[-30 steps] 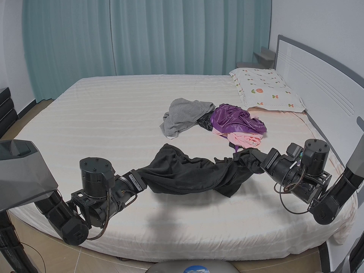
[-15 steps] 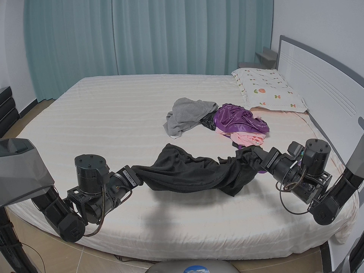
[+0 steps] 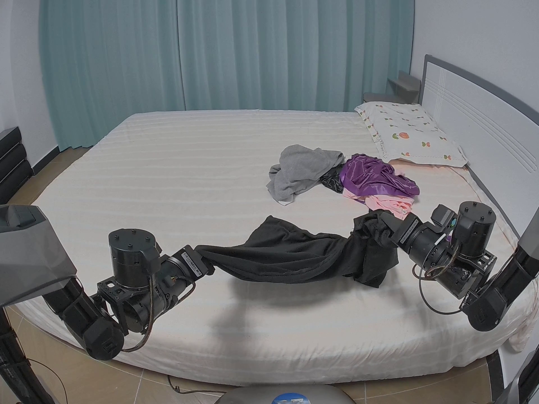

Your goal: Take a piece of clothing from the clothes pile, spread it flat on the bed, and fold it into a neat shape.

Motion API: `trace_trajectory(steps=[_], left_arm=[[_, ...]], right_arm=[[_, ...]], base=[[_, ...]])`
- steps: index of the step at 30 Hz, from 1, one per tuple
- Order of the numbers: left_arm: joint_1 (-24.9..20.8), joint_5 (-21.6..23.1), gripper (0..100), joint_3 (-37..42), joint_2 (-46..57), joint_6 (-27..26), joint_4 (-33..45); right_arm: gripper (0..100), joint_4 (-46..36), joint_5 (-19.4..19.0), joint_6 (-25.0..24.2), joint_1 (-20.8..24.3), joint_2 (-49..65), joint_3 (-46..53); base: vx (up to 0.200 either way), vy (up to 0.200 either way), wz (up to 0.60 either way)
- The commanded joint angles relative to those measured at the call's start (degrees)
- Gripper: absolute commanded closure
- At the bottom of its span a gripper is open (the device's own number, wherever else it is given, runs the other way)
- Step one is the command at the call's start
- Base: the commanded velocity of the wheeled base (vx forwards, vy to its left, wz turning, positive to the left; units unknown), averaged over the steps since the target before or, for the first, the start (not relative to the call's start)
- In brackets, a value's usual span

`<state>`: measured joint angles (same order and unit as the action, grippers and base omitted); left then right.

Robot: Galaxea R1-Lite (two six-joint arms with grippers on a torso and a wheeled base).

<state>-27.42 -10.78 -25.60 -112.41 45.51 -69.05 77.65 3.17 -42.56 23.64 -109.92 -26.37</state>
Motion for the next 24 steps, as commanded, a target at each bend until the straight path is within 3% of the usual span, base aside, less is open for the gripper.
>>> trace_trajectory(steps=[1,24], left_arm=[[0.0,0.0,100,0.0,0.2,-0.1,0.0],[-0.2,0.1,100,0.8,1.1,0.0,0.1]], right_arm=[[100,0.0,0.0,-0.1,0.0,0.1,-0.1],[100,0.1,-0.4,-0.9,-0.3,0.1,-0.4]], base=[[0.0,0.2,0.0],[0.0,0.2,0.0]])
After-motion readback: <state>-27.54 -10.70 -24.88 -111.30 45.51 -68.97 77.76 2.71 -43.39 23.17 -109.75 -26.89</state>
